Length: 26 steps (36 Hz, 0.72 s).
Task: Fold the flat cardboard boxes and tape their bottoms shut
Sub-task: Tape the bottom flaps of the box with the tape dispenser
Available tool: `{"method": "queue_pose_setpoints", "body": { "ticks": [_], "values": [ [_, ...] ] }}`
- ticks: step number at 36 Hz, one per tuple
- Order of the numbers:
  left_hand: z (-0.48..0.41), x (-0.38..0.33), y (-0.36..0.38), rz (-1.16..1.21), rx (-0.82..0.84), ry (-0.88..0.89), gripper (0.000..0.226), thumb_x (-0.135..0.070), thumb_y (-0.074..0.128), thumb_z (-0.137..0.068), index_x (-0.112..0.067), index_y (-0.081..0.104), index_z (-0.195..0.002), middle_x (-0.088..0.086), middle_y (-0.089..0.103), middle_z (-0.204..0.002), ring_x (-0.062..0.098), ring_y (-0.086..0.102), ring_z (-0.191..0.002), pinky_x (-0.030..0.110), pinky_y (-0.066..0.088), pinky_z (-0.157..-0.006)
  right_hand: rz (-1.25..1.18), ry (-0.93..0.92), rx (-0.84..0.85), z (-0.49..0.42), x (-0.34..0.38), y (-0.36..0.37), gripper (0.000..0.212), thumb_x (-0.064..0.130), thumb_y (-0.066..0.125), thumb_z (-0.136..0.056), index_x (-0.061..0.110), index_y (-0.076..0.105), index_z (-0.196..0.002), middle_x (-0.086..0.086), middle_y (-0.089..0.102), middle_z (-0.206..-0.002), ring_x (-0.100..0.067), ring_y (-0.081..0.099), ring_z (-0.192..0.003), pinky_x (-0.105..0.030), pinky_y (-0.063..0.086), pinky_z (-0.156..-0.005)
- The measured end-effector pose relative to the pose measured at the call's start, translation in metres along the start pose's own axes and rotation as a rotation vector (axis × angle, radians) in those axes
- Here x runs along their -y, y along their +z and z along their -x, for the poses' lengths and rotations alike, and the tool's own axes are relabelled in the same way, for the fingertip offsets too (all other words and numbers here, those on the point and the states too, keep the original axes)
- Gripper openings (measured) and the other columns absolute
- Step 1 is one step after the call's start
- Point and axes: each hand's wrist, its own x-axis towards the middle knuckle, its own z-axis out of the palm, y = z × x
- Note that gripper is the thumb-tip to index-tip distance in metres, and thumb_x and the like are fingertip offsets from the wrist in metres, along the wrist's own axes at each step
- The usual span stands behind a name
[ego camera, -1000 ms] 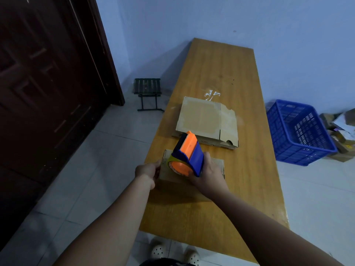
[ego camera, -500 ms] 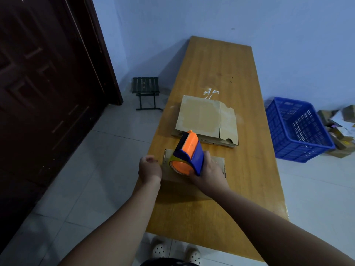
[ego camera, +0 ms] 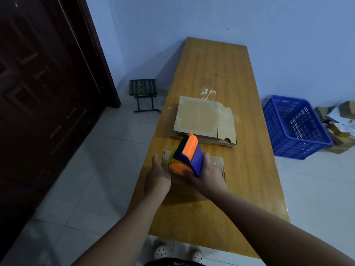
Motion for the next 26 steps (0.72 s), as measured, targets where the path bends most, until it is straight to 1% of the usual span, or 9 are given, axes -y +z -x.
{"method": "queue_pose_setpoints", "body": {
  "ticks": [2,3,6,10,14,16,19,22,26],
  "values": [
    [0.001,-0.001,-0.001,-0.049,-0.011,0.108,0.059,-0.021,0.037,-0.101,-0.03,0.009,-0.152,0.002,0.044,-0.138,0.02,0.053,-0.111,0.035,0.049,-0.085,-0.001,-0.005,-0.015,0.001,0.0,0.001,0.052,0.056,0.062,-0.083,0.022,0.038,-0.115,0.011,0.048,-0.099,-0.015,0.053,-0.098,-0.041,0.051,-0.089],
    [0.001,0.001,0.0,-0.048,0.025,0.185,0.062,-0.019,0.039,-0.1,-0.032,0.008,-0.152,0.0,0.036,-0.148,0.023,0.046,-0.126,0.037,0.047,-0.094,-0.001,-0.006,-0.021,0.0,-0.001,0.001,0.053,0.055,0.062,-0.083,0.021,0.039,-0.116,0.011,0.047,-0.099,-0.015,0.053,-0.098,-0.041,0.051,-0.09],
    [0.0,0.004,-0.001,0.063,0.219,0.304,0.081,-0.018,0.048,-0.097,-0.038,-0.011,-0.149,-0.008,0.017,-0.158,0.027,0.018,-0.145,0.052,0.03,-0.112,-0.003,-0.012,-0.033,-0.002,-0.003,0.0,0.051,0.053,0.064,-0.084,0.023,0.039,-0.116,0.014,0.047,-0.096,-0.009,0.052,-0.092,-0.043,0.049,-0.094],
    [-0.003,0.007,0.0,0.044,0.27,0.366,0.099,-0.034,0.06,-0.092,-0.029,-0.022,-0.147,-0.009,0.013,-0.158,0.019,0.011,-0.145,0.052,0.008,-0.119,-0.016,-0.032,-0.03,-0.006,-0.004,-0.003,0.049,0.049,0.066,-0.085,0.023,0.039,-0.116,0.009,0.054,-0.101,-0.008,0.056,-0.091,-0.04,0.052,-0.09],
    [-0.005,0.012,0.01,0.044,0.148,0.399,0.109,-0.068,0.057,-0.072,-0.045,-0.022,-0.143,-0.006,0.025,-0.155,0.021,0.031,-0.14,0.053,0.034,-0.109,-0.013,-0.043,-0.016,-0.007,-0.006,-0.006,0.044,0.04,0.067,-0.086,0.023,0.039,-0.116,0.006,0.057,-0.104,-0.007,0.056,-0.091,-0.028,0.053,-0.082],
    [-0.01,0.017,0.015,0.033,0.12,0.385,0.109,-0.076,0.054,-0.066,-0.043,-0.012,-0.147,-0.004,0.028,-0.154,0.022,0.035,-0.137,0.051,0.042,-0.103,-0.019,-0.049,-0.007,-0.007,-0.006,-0.008,0.043,0.037,0.069,-0.086,0.022,0.04,-0.114,0.005,0.057,-0.102,-0.005,0.056,-0.087,-0.018,0.049,-0.071],
    [-0.014,0.017,0.017,-0.072,0.078,0.39,0.105,-0.085,0.044,-0.064,-0.037,0.004,-0.148,0.001,0.033,-0.151,0.025,0.039,-0.135,0.051,0.045,-0.099,-0.021,-0.066,-0.007,-0.008,-0.006,-0.011,0.042,0.036,0.069,-0.086,0.022,0.039,-0.112,0.006,0.056,-0.098,-0.002,0.054,-0.08,-0.014,0.044,-0.064],
    [-0.015,0.016,0.016,-0.236,0.047,0.419,0.099,-0.076,0.044,-0.075,-0.027,0.003,-0.151,0.002,0.028,-0.155,0.024,0.031,-0.14,0.05,0.035,-0.109,-0.024,-0.067,-0.021,-0.01,-0.006,-0.013,0.042,0.035,0.07,-0.086,0.024,0.037,-0.11,0.007,0.055,-0.097,-0.001,0.052,-0.08,-0.013,0.042,-0.063],
    [-0.02,0.018,0.015,-0.438,0.069,0.44,0.099,-0.078,0.027,-0.077,-0.023,-0.006,-0.152,-0.001,0.006,-0.161,0.016,0.006,-0.148,0.041,0.011,-0.119,-0.008,-0.067,-0.002,-0.016,-0.004,-0.018,0.044,0.032,0.07,-0.086,0.021,0.039,-0.116,0.008,0.052,-0.099,-0.004,0.052,-0.086,-0.013,0.04,-0.063]
  ]
}}
